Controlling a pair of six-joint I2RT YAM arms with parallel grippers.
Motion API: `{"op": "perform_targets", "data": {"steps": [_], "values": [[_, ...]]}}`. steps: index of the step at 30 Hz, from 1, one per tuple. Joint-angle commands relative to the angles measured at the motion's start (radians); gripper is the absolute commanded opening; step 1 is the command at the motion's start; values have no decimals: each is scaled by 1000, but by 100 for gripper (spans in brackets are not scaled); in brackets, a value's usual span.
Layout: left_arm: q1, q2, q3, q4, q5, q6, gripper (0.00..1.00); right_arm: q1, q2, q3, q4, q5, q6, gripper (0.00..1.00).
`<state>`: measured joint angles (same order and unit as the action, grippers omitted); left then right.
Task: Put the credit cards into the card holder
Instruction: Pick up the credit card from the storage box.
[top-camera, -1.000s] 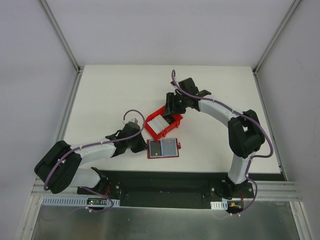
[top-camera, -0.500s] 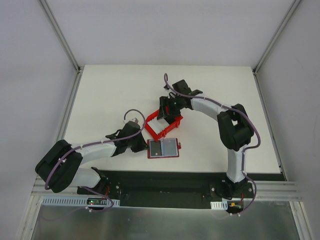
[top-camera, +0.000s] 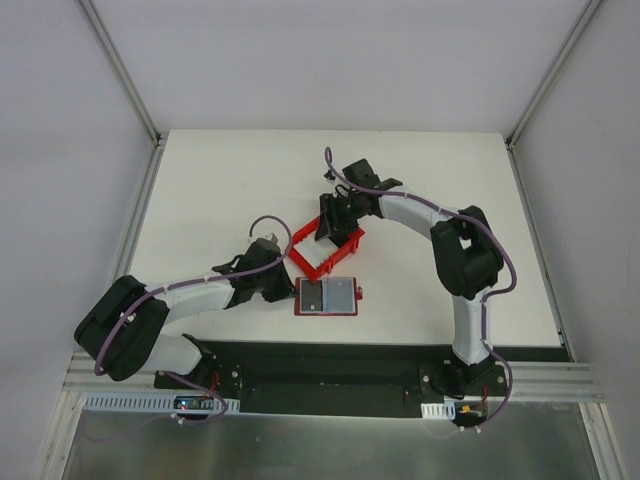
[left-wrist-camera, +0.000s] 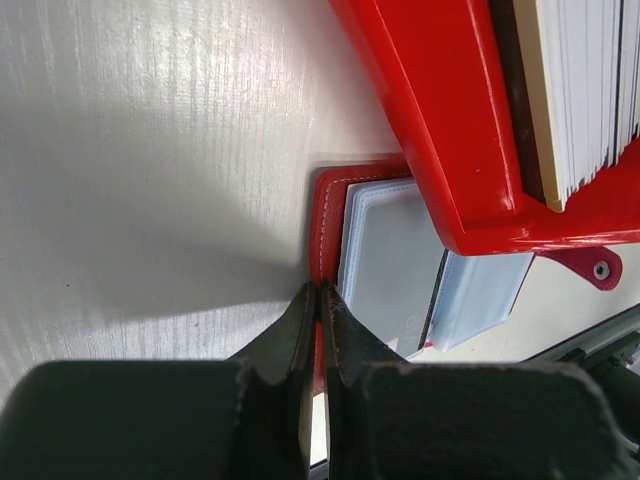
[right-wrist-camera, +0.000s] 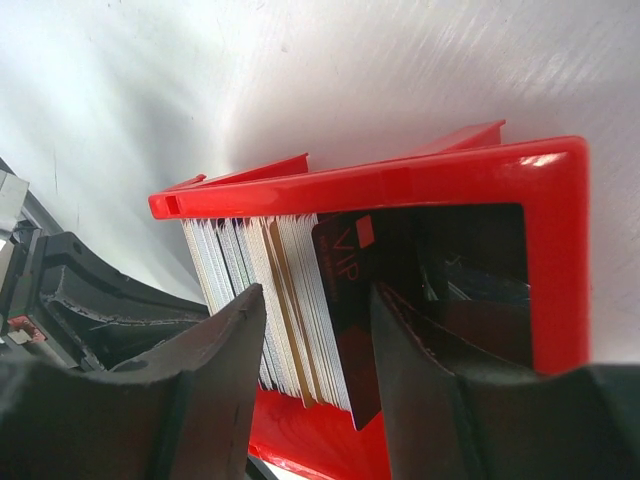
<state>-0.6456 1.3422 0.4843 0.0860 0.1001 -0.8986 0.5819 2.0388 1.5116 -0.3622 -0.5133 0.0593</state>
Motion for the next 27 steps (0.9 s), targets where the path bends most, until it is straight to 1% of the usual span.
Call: {"op": "perform_targets", "data": {"steps": [1, 4, 7, 8, 10, 12, 18, 21, 23, 27], "values": [[21, 20, 11, -43, -36, 40, 0, 9, -74, -8, 12, -73, 20, 48], [24, 17, 8, -43, -34, 41, 0, 6, -78, -8, 12, -74, 20, 47], [26, 17, 7, -43, -33, 41, 0, 4, -80, -13, 11, -71, 22, 44], [26, 18, 7, -43, -31, 41, 0, 3, -81, -17, 11, -67, 22, 42], [27, 18, 7, -43, -30, 41, 0, -2, -86, -24, 16, -65, 24, 35], [29, 18, 7, -43, -30, 40, 0, -2, -89, -25, 17, -65, 27, 33], [27, 17, 4, -43, -25, 41, 0, -11, -92, -22, 17, -59, 28, 20], [27, 14, 2, -43, -22, 41, 0, -19, -92, -14, 16, -25, 22, 14], [27, 9, -3, -43, -19, 43, 0, -17, -95, -1, 2, 21, 7, 8], [27, -2, -7, -43, -14, 50, 0, -16, -95, 42, -55, 168, -27, 3]]}}
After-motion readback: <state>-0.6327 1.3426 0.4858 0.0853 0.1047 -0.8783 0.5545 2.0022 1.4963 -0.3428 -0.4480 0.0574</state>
